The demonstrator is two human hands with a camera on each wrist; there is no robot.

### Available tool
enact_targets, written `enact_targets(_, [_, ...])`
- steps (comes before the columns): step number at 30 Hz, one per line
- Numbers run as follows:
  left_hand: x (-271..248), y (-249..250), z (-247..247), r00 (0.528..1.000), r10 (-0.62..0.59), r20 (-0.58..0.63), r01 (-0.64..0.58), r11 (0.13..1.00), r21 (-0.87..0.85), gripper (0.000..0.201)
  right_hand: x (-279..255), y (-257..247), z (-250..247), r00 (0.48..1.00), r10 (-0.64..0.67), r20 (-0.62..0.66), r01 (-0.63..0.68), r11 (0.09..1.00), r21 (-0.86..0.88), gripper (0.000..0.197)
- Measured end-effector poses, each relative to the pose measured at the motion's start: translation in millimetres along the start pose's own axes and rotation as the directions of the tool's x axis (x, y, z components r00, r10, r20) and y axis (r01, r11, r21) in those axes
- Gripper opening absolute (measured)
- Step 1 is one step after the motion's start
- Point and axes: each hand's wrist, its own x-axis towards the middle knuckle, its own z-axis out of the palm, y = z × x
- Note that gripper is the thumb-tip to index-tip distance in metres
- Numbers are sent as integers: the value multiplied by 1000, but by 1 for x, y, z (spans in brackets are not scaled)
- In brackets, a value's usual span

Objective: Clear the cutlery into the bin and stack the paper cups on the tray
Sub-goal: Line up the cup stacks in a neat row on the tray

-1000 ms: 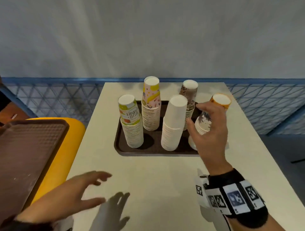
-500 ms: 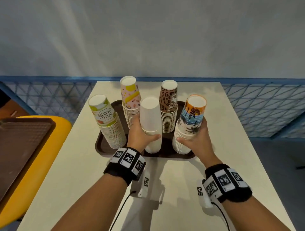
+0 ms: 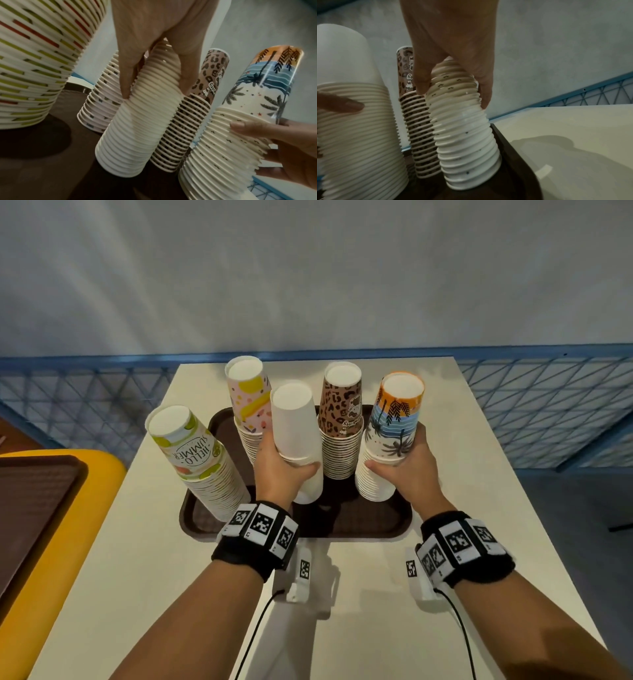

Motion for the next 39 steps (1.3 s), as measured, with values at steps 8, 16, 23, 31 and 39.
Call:
enact_targets(8, [13, -1, 8, 999, 19, -28, -19, 1000, 4, 80, 18, 0, 3, 1000, -26, 17, 27, 999, -20, 85])
enact_targets(16, [14, -10, 8, 1000, 18, 1, -18, 999, 36, 88, 24, 5, 2, 999, -22, 45, 23, 1000, -16, 84])
enact_targets(23, [24, -10, 12, 1000, 11, -12, -10, 999, 44, 85, 31, 7, 4, 996, -55, 72, 56, 998, -8, 87])
enact_targets(31, [-18, 12, -27, 984, 163, -79, -148, 975, 167, 82, -12, -34, -4, 791, -455, -409, 464, 882, -84, 74])
enact_targets(39, [-39, 5, -118, 809, 282, -515, -188, 955, 228, 94, -33, -75, 61, 911, -405, -81, 410, 910, 67, 77])
